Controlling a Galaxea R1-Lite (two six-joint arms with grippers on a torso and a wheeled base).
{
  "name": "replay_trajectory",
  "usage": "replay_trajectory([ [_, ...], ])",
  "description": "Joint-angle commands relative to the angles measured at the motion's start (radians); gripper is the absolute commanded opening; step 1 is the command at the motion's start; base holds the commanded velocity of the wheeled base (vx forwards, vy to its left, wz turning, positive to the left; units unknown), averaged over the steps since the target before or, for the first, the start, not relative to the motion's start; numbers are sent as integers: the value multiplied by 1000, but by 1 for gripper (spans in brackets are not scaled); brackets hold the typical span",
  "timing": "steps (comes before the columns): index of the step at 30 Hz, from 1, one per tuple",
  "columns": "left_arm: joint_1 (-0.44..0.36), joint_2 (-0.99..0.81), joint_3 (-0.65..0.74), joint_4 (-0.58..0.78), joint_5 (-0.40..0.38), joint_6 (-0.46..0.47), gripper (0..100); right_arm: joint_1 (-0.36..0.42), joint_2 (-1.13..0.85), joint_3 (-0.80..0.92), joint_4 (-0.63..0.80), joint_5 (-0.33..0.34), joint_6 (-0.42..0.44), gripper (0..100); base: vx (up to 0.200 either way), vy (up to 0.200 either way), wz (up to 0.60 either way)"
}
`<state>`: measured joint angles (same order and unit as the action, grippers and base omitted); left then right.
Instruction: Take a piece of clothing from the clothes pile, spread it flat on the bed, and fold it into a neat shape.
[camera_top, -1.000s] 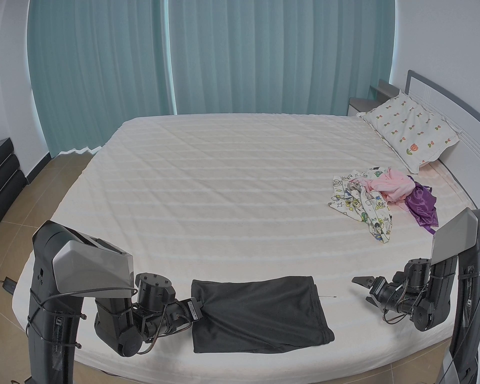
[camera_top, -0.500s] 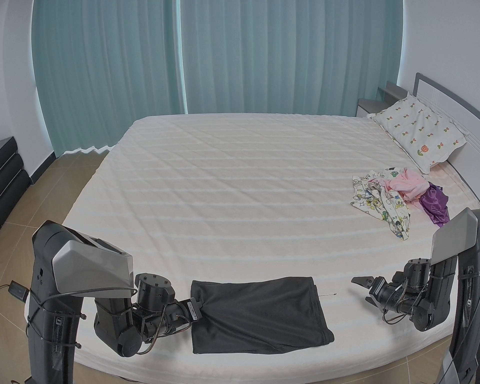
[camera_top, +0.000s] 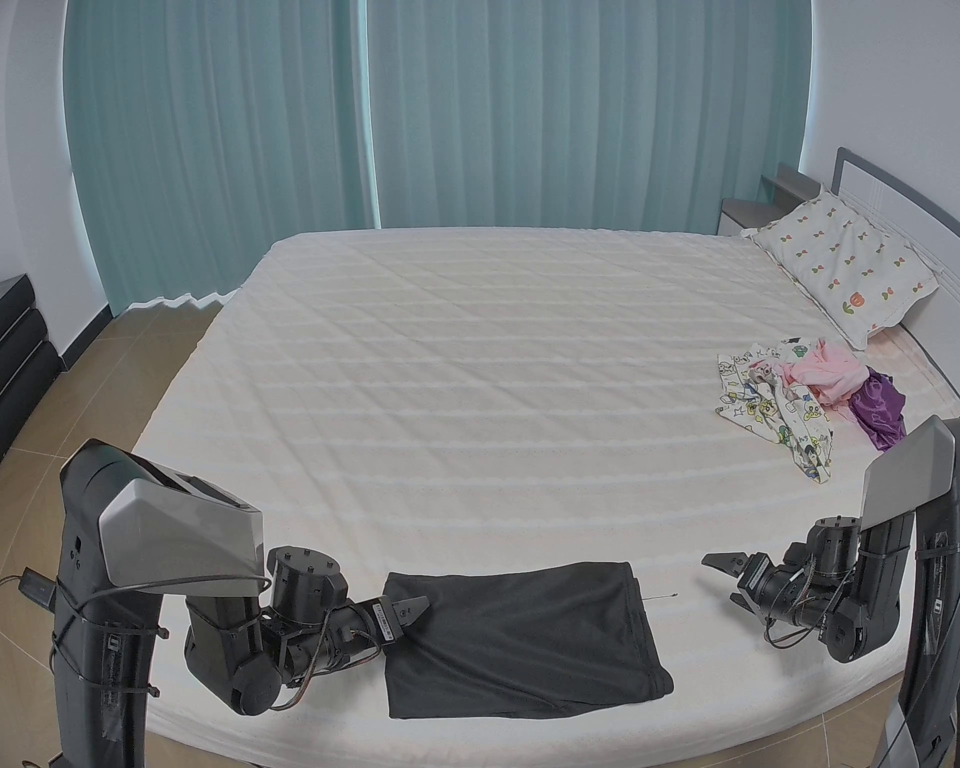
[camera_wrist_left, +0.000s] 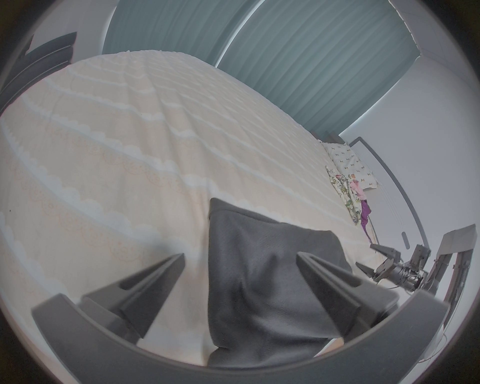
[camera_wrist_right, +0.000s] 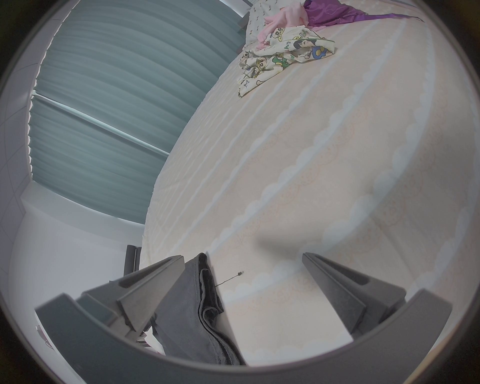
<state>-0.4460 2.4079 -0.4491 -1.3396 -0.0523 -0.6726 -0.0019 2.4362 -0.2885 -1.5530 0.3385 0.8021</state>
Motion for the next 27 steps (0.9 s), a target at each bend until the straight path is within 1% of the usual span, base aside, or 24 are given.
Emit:
replay_trajectory([
  [1, 21, -141, 32, -4, -1, -44, 100, 0, 1, -1, -12, -3, 0, 100, 0, 0, 0],
  [3, 26, -188, 46, 0, -4, -61, 100, 2, 1, -1, -12, -4, 0, 100, 0, 0, 0],
  [6, 21, -194, 63, -1, -6, -62, 100, 5, 1, -3, -12, -6, 2, 100, 0, 0, 0],
  [8, 13, -191, 102, -4, -4, -68, 100, 7, -5, -3, -12, -4, 2, 100, 0, 0, 0],
  [10, 13, -197, 185, -10, -7, -98, 100, 60, -9, -8, -13, -7, 5, 100, -200, 0, 0],
  [12, 13, -200, 221, -13, -18, -165, 100, 114, -8, -23, -12, -36, 5, 100, -200, 0, 0],
  [13, 13, -200, 221, -13, -18, -165, 100, 114, -8, -23, -12, -36, 5, 100, -200, 0, 0],
  [14, 21, -200, 244, -41, -50, -245, 100, 154, -6, -60, -12, -92, 5, 100, -200, 0, 0],
  [16, 24, -196, 267, -82, -69, -266, 100, 195, -9, -95, -10, -142, 3, 100, -200, 0, 0],
  [17, 26, -191, 276, -104, -69, -266, 100, 204, -9, -106, -10, -151, 2, 100, -200, 0, 0],
  [18, 26, -191, 279, -110, -69, -268, 100, 206, -9, -109, -10, -153, 2, 100, 0, 0, 0],
  [19, 27, -185, 290, -147, -72, -271, 100, 215, -2, -136, -6, -154, 0, 100, 0, 0, 0],
  [22, 27, -171, 310, -162, -73, -272, 100, 246, 7, -216, 56, -162, 0, 100, 0, 0, 0],
  [25, 23, -144, 313, -173, -73, -272, 100, 255, 3, -320, 154, -162, 2, 100, 0, 0, 0],
  [26, 23, -142, 313, -173, -75, -272, 100, 257, 4, -327, 159, -162, 2, 100, 0, 0, 0],
  [27, 18, -119, 310, -187, -73, -272, 100, 269, 17, -402, 215, -162, 2, 100, 0, 0, 0],
])
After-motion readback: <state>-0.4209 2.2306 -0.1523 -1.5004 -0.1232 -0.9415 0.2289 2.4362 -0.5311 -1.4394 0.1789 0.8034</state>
